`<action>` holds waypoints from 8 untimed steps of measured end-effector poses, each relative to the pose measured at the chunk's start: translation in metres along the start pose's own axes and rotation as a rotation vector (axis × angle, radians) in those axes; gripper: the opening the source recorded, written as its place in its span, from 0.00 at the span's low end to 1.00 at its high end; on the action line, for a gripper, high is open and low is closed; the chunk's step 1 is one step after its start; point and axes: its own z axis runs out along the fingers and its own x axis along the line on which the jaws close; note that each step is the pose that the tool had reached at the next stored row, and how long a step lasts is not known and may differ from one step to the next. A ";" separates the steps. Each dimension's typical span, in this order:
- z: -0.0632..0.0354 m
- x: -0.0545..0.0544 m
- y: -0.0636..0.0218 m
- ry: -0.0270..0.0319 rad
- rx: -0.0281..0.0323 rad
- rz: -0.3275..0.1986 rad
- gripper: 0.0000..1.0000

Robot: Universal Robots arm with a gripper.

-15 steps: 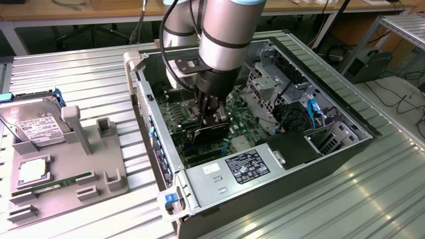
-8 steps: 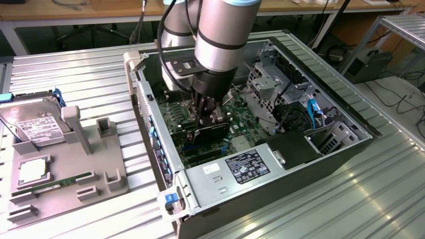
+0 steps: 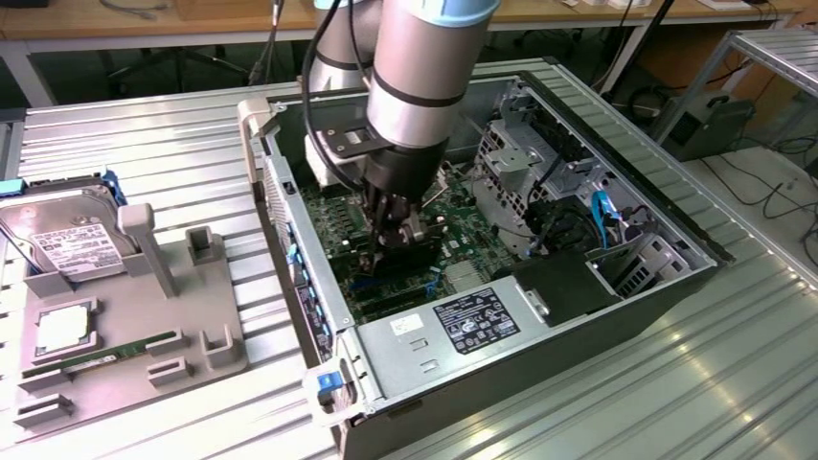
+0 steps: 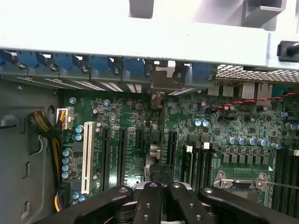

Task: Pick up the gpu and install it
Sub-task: 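Insert the gpu into the slot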

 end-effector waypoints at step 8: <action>0.0038 0.001 0.0011 0.0014 -0.0011 -0.033 0.11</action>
